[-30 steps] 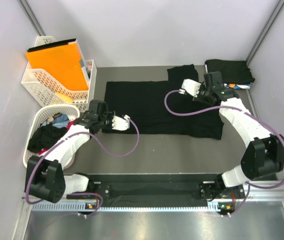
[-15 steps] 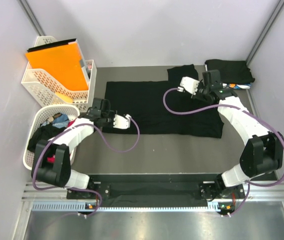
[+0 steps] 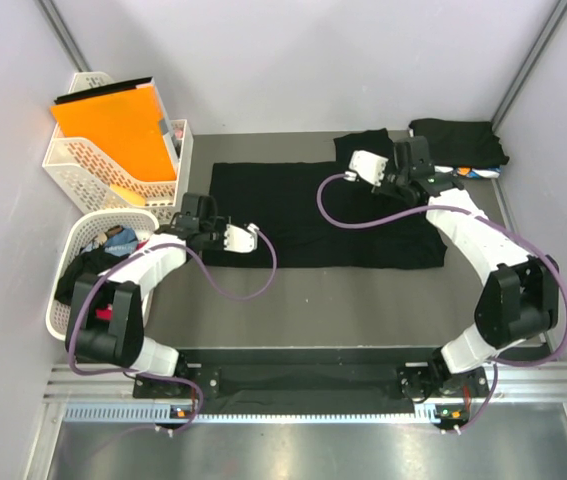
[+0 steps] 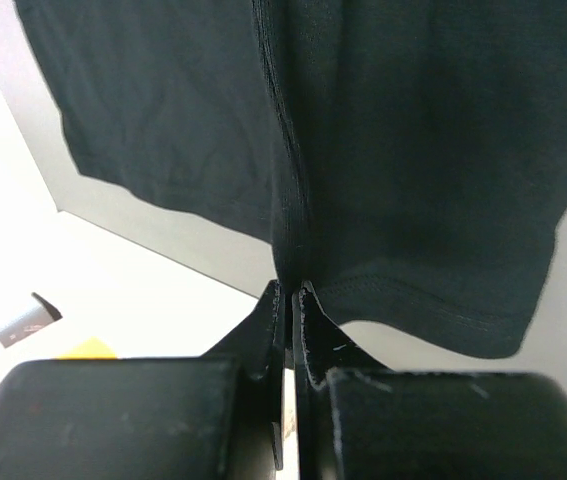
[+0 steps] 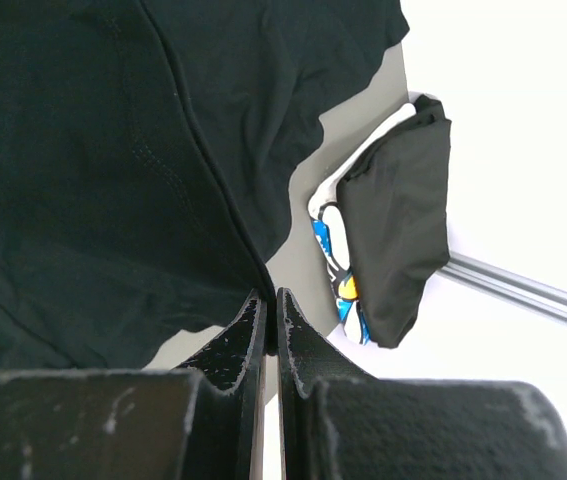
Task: Fold and stack the t-shirts
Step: Fold the flattened tshirt in 1/3 of the way
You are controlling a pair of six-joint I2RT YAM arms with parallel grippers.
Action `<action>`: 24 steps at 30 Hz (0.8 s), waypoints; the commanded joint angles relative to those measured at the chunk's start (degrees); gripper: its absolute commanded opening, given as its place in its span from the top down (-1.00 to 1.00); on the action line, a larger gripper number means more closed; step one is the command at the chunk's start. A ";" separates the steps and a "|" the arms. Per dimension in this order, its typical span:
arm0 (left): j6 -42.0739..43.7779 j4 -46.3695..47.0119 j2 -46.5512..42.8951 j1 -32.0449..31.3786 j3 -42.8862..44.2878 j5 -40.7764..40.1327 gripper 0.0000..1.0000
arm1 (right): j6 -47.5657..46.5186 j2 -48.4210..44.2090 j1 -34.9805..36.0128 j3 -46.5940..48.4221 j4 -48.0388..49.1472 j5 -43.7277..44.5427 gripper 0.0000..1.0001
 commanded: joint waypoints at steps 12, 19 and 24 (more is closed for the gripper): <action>0.49 6.27 3.02 0.87 2.14 -0.66 1.00 | 0.35 3.31 0.70 4.56 5.16 1.45 1.00; 0.67 7.50 4.95 0.87 2.58 -1.09 1.00 | 0.17 4.02 0.78 5.09 5.60 1.36 1.00; 1.11 8.56 6.89 0.87 2.75 -1.27 1.00 | 0.44 4.98 0.78 6.41 5.95 1.19 1.00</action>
